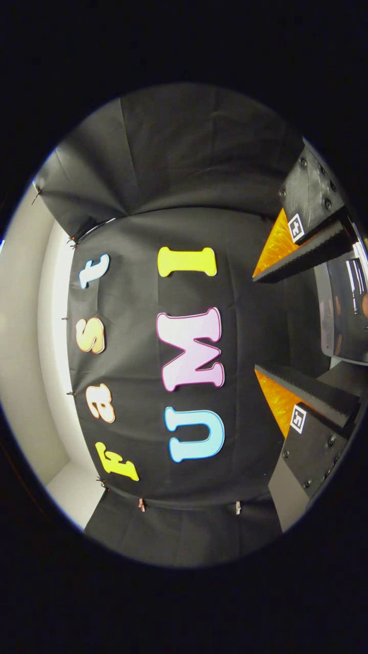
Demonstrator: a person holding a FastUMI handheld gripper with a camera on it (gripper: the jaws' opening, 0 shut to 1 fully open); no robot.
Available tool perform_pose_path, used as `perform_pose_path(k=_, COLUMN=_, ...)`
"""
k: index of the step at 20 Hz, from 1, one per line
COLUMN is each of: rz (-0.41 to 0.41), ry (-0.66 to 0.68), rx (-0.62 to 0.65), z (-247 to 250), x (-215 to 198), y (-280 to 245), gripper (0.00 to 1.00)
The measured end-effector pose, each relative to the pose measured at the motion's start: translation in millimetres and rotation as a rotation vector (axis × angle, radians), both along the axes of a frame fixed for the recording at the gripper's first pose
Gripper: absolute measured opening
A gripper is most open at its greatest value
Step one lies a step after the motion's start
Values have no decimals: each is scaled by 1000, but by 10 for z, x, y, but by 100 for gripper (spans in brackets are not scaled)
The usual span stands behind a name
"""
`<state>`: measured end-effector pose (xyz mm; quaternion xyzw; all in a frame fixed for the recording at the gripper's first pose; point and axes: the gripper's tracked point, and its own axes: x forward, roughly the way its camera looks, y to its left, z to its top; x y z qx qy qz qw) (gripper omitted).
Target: Put the clothes into the washing machine and then close the washing machine lid.
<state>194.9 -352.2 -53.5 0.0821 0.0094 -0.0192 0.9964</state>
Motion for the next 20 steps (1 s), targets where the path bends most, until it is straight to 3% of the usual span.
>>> perform_pose_path(k=13, rz=-67, ry=36, rx=-21, z=-72, x=55, y=-28, gripper=99)
perform_pose_path(k=20, rz=-65, ry=40, rx=-29, z=-66, x=57, y=-24, gripper=99)
